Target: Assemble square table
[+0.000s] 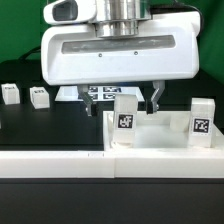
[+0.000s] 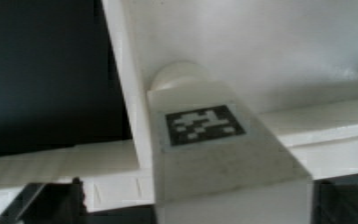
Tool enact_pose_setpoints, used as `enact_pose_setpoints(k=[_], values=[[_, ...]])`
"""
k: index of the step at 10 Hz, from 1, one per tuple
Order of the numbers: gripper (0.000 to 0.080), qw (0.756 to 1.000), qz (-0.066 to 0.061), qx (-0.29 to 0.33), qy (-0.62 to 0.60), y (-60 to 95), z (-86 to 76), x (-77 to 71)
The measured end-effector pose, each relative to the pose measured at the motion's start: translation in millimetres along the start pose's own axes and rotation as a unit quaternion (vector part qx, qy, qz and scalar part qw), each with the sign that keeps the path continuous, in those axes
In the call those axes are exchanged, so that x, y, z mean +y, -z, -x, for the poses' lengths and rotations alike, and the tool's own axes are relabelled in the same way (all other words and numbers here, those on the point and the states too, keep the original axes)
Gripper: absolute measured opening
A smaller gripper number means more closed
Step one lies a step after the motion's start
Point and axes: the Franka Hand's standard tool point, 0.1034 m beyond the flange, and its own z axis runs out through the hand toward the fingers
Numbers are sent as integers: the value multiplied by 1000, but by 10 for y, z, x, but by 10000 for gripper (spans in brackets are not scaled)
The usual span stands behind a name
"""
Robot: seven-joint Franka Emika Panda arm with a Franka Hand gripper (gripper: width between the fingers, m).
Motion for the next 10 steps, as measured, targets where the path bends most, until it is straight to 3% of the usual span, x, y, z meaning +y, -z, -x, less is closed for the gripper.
enact_pose_setpoints(k=[1,4,7,8,9,10], values=[[649,1000,0,0,-8,0,0,3],[288,998,0,0,-61,-3,0,10],[288,984,1,0,-179,-10,-6,33],[288,969,-2,-1,-248,-10,-4,50],[288,939,0,-2,-345,-12,6,66],[288,892,-2,-3,-452,-14,17,87]])
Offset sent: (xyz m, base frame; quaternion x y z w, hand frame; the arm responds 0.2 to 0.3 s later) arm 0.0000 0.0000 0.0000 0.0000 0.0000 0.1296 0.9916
